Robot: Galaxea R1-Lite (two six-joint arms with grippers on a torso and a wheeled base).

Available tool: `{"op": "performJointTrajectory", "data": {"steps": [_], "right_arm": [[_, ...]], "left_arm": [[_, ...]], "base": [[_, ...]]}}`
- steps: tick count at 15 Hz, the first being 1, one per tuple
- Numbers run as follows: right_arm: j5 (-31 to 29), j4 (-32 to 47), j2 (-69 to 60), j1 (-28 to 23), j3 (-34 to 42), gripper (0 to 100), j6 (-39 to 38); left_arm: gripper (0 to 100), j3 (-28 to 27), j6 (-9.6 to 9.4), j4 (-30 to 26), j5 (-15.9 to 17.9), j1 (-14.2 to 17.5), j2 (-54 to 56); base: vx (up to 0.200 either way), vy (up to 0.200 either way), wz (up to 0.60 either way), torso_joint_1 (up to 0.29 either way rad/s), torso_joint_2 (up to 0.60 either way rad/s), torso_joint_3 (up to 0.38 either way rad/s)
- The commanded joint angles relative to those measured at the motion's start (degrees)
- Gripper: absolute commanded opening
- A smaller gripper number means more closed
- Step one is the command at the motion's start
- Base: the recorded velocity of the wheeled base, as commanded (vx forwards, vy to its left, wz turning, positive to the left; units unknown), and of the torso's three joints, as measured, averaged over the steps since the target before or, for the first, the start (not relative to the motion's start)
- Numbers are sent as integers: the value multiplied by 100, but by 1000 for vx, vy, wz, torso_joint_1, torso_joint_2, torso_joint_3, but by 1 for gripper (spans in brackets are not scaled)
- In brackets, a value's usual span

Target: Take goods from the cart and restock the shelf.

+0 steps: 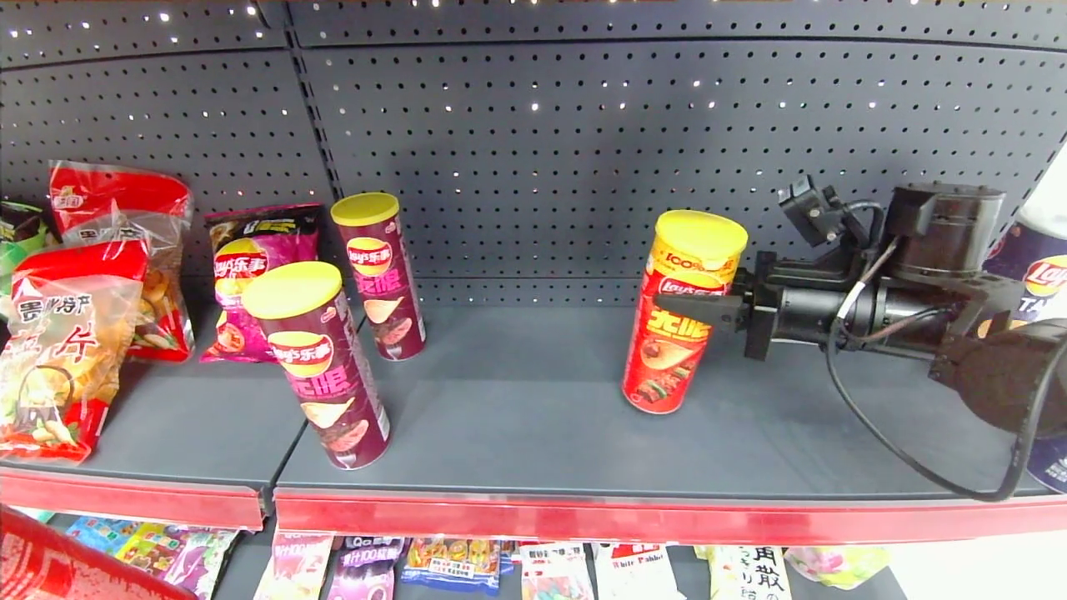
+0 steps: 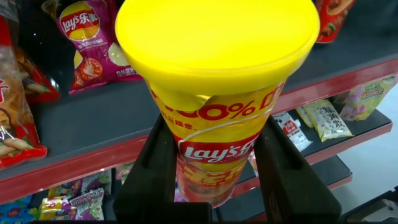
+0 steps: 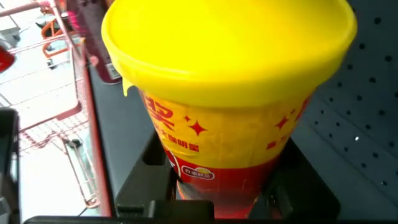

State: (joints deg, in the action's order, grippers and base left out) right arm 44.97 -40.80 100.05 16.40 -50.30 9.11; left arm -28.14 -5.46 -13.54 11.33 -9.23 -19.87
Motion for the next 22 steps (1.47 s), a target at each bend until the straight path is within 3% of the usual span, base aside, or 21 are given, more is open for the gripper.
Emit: {"op": "performJointTrajectory", "data": {"steps": [1,6,13,22], "right_arm": [[29,-16,-513,-49,424,0,12],[319,-16,-838,-93,1092,0,170],[636,-16,-829,65,1242,0,540],[398,-16,-873,338,1391,0,548]], "left_arm": [[0,-8,1,1,1,0,-8],[0,-16,1,10,10,0,-17],[0,-25,1,10,1,0,36],[0,-8,1,10,1,0,53]], "base": [[0,0,0,0,0,0],[0,0,0,0,0,0],[0,0,0,0,0,0],[0,0,0,0,0,0]]}}
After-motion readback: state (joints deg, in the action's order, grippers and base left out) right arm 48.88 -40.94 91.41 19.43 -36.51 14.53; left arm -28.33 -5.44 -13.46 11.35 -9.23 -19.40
